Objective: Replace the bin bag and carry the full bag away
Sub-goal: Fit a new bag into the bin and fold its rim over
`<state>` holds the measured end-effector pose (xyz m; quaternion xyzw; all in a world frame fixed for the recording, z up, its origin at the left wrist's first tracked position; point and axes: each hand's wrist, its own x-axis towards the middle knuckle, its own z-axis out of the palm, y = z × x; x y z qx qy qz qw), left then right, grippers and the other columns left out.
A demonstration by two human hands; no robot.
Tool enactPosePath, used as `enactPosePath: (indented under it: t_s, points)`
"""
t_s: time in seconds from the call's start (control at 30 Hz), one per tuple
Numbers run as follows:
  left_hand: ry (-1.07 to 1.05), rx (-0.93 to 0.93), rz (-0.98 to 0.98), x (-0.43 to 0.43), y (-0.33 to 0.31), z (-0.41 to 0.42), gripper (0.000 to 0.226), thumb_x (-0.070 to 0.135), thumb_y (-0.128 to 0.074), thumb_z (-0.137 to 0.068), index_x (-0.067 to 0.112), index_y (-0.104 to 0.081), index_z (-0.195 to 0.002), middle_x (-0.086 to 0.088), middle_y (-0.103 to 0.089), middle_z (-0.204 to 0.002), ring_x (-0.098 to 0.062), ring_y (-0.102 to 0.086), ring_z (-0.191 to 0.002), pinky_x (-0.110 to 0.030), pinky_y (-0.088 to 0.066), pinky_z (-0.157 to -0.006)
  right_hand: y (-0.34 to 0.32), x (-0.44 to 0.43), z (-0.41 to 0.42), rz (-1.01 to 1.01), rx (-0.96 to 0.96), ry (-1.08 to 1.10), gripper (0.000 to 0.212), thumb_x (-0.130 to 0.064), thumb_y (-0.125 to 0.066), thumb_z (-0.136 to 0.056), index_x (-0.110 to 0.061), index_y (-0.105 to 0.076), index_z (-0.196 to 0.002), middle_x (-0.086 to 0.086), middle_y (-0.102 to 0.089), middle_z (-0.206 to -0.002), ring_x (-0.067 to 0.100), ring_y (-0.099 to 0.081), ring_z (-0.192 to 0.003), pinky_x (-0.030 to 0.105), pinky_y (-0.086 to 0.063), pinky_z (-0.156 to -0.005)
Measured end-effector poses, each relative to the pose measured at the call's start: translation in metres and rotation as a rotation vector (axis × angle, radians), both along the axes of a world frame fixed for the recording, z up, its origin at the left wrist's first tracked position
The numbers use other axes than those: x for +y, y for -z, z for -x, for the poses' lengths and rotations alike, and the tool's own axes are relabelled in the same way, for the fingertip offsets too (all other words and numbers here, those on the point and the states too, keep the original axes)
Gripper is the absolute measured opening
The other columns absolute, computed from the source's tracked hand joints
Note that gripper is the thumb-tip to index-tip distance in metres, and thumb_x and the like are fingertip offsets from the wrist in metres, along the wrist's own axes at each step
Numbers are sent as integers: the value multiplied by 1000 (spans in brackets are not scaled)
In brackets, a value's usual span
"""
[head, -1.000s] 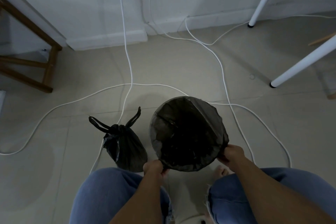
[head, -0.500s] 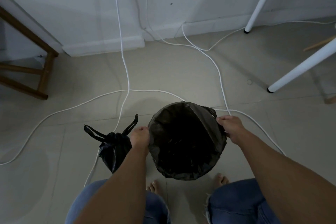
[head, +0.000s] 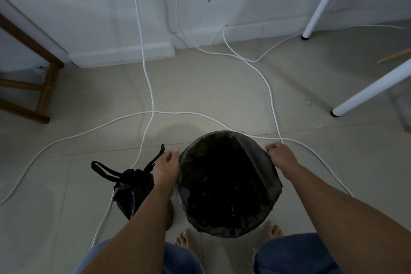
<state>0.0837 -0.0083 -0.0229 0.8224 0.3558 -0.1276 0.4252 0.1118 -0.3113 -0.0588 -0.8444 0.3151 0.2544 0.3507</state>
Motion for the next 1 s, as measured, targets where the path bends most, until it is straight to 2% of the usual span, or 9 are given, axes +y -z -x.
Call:
enactPosePath:
  t_s: [0.1,0.2,0.3,0.37,0.47,0.57,0.77,0.9,1.0]
  points:
    - [89,-231,-261,-11,-8,-5,17,25,-56,-90,13,-64,-100,-3,-60,-98,-21,-55,-86,-28,-39,-74,-25,6,-15,130,-398,-54,23,-26,-52,-90,-7,-64,-98,13,-66,-101,32,-60,-98,34,-43,-81]
    - [437,-442,-297,-34,-11,-5,10,16,-58,-86,11,-62,-94,-4,-60,-90,-21,-56,-83,-29,-43,-71,-57,32,-14,206,-761,-506,10,-17,-52,-84,-10,-59,-81,9,-60,-80,29,-56,-78,36,-42,-70]
    - [1013,-330,-413,-57,-7,0,29,26,-53,-85,12,-62,-108,-9,-60,-108,-29,-55,-104,-38,-45,-87,-59,69,16,272,-679,-1142,8,-21,-56,-77,-16,-59,-81,8,-63,-82,30,-61,-79,41,-48,-72]
    - [1293,-43,-571,-58,-2,7,49,40,-55,-87,16,-51,-129,-7,-51,-131,-29,-44,-124,-42,-40,-99,-45,74,35,450,-516,-1401,21,-24,-60,-74,-15,-65,-93,9,-65,-94,30,-61,-94,45,-44,-95]
    - [1426,281,-707,-44,6,19,86,60,-60,-79,19,-30,-148,-10,-30,-153,-31,-24,-142,-46,-21,-117,-36,57,48,651,-83,-1492,52,-38,-49,-87,-11,-53,-131,16,-51,-135,33,-36,-133,49,1,-121]
    - [1539,461,-850,-34,12,33,107,69,-57,-75,17,-10,-155,-13,-7,-162,-31,0,-150,-45,1,-122,-30,45,55,856,145,-1702,76,-62,-30,-90,-17,-24,-151,15,-16,-160,31,-4,-149,50,14,-118]
    - [1620,592,-956,-37,19,39,93,67,-42,-81,21,-11,-155,-10,-5,-164,-30,7,-150,-49,16,-118,-28,47,50,899,281,-1786,76,-66,-27,-88,-28,-15,-152,6,-7,-162,27,6,-149,51,21,-114]
    - [1613,433,-845,-51,9,25,80,60,-55,-78,18,-39,-145,-14,-36,-150,-35,-28,-140,-52,-12,-117,-36,62,36,599,67,-1587,54,-48,-57,-81,-24,-56,-129,6,-55,-134,28,-41,-133,48,1,-120]
    - [1590,91,-731,-59,8,8,59,43,-58,-83,16,-46,-134,-12,-50,-132,-31,-44,-122,-43,-36,-101,-40,71,20,479,-266,-1446,45,-34,-63,-79,-16,-56,-120,9,-56,-123,29,-48,-122,41,-13,-118]
